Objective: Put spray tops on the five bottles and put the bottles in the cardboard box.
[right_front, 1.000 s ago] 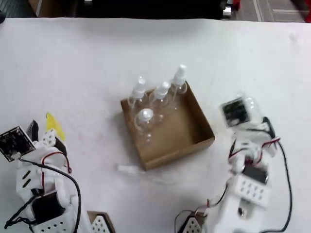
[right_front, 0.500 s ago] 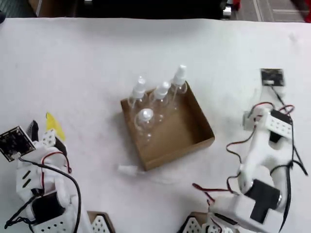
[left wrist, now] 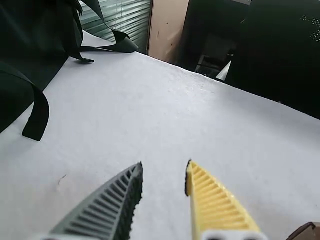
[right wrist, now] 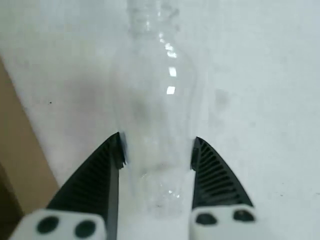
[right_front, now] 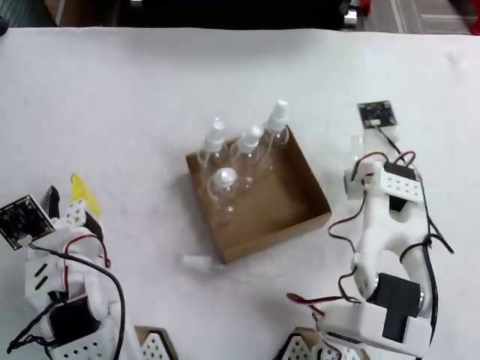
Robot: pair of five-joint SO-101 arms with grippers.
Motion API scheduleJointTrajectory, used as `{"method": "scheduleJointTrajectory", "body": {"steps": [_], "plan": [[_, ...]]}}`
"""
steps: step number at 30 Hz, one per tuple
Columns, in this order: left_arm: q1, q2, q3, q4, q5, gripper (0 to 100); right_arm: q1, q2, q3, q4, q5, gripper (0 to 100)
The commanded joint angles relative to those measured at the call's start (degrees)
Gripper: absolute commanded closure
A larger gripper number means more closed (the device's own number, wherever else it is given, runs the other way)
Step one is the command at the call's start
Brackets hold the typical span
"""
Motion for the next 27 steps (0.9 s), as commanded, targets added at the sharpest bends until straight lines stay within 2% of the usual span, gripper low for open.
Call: {"method": "scheduleJointTrajectory", "body": {"steps": [1, 10, 21, 27], "plan": [[0.7, -0.7, -0.4, -1.7, -0.8, 86, -4.0, -0.9, 2.1, 0.3, -0.7, 98.1], [0.7, -0.7, -0.4, -1.7, -0.8, 86, -5.7, -0.9, 3.9, 0.9, -0.7, 98.1], [0.7, -0.7, -0.4, -1.7, -0.8, 86, -7.0, -1.1, 3.9, 9.0, -0.2, 98.1], [0.7, -0.7, -0.4, -1.7, -0.8, 86, -10.2, -7.9, 8.4, 12.0, -0.7, 98.1]]}}
